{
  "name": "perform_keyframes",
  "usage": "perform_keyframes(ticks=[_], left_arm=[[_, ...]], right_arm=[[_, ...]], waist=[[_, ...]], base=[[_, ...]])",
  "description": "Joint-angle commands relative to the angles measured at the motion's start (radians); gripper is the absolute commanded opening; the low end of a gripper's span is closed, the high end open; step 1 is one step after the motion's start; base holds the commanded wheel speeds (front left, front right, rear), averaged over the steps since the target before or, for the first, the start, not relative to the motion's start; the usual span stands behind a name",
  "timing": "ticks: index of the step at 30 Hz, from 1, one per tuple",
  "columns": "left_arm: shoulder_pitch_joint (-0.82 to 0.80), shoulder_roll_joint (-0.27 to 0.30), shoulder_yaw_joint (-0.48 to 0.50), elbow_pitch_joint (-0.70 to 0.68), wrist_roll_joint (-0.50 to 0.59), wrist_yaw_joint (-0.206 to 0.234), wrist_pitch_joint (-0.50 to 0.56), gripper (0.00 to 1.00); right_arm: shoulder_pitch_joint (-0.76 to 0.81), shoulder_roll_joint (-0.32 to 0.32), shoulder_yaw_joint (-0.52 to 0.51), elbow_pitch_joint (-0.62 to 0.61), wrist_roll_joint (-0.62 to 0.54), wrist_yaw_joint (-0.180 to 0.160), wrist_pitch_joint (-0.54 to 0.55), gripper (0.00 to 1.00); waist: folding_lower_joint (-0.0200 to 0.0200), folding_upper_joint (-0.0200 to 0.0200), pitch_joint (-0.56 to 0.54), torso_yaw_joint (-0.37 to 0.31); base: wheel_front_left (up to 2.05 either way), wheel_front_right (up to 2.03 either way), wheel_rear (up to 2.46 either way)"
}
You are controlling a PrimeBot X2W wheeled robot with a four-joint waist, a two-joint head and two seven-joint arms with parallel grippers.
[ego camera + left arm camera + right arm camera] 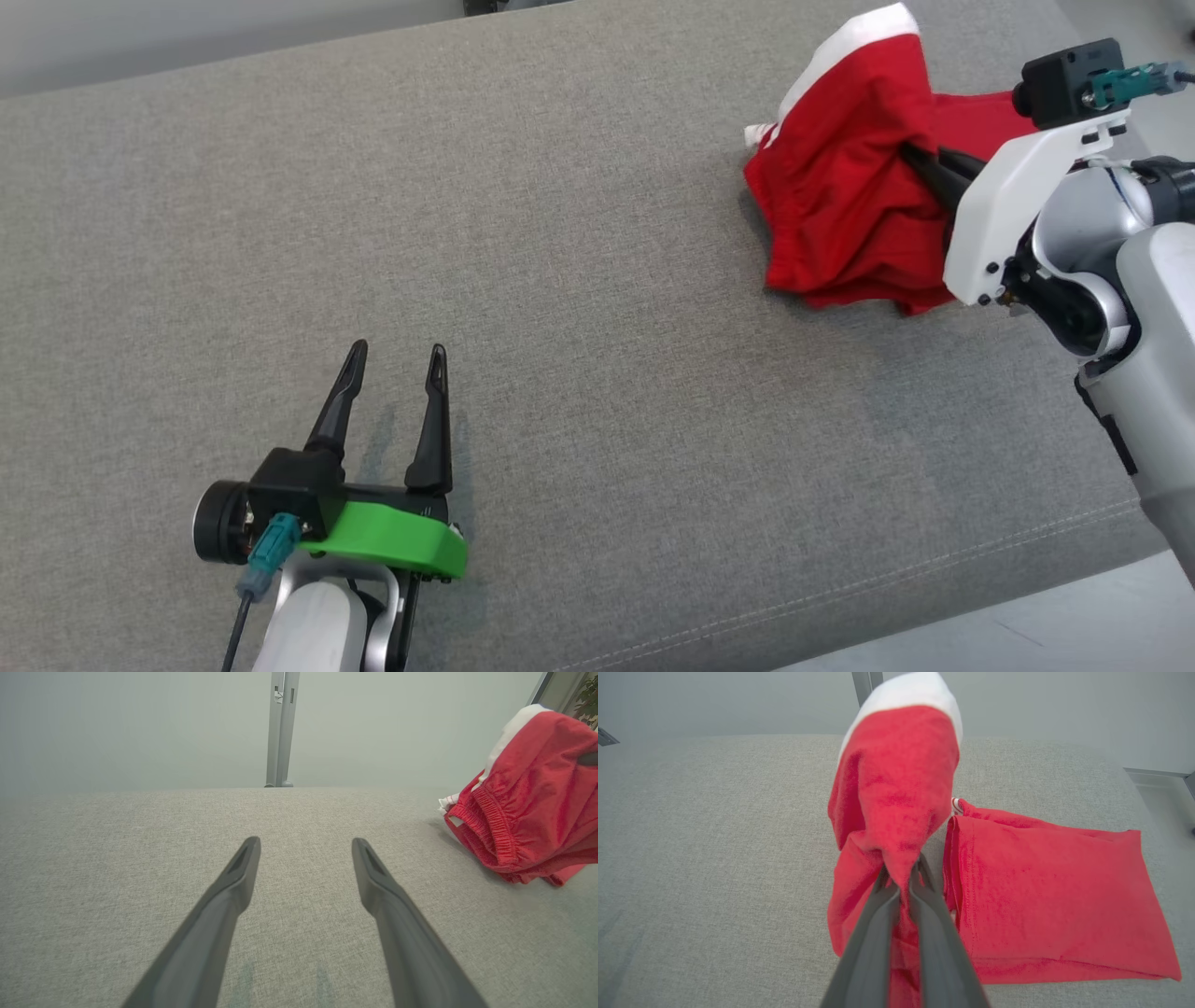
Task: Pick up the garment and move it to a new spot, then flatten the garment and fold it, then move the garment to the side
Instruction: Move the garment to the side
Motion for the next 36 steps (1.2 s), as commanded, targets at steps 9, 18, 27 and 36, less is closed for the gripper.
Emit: perform_keyframes(ticks=[9,18,27,36], left_arm=[[0.023,0.001,-0.007,-0.008,-0.007,0.007,0.0,1.0],[0.008,0.001,-0.009,-0.008,0.01,-0.001,0.0,1.0],[-0.034,0.012,-0.018,-0.005,0.036,-0.01,0.0,1.0],[-0.06,0.022,-0.026,-0.01,0.049,-0.016,0.0,1.0]], right_arm=[[-0.041,-0.064,-0.029,-0.029,-0.031,0.0,0.082,0.0],[-0.057,-0.115,-0.064,0.048,-0.056,0.0,0.109,0.0],[-0.11,-0.202,-0.056,0.229,-0.135,0.0,0.034,0.0],[-0.176,-0.247,-0.051,0.383,-0.248,-0.001,-0.083,0.0]], waist=[[0.0,0.0,-0.028,0.017],[0.0,0.0,0.009,0.039],[0.0,0.0,0.086,0.094],[0.0,0.0,0.153,0.142]], base=[[0.0,0.0,0.0],[0.0,0.0,0.0],[0.0,0.0,0.0],[0.0,0.0,0.0]])
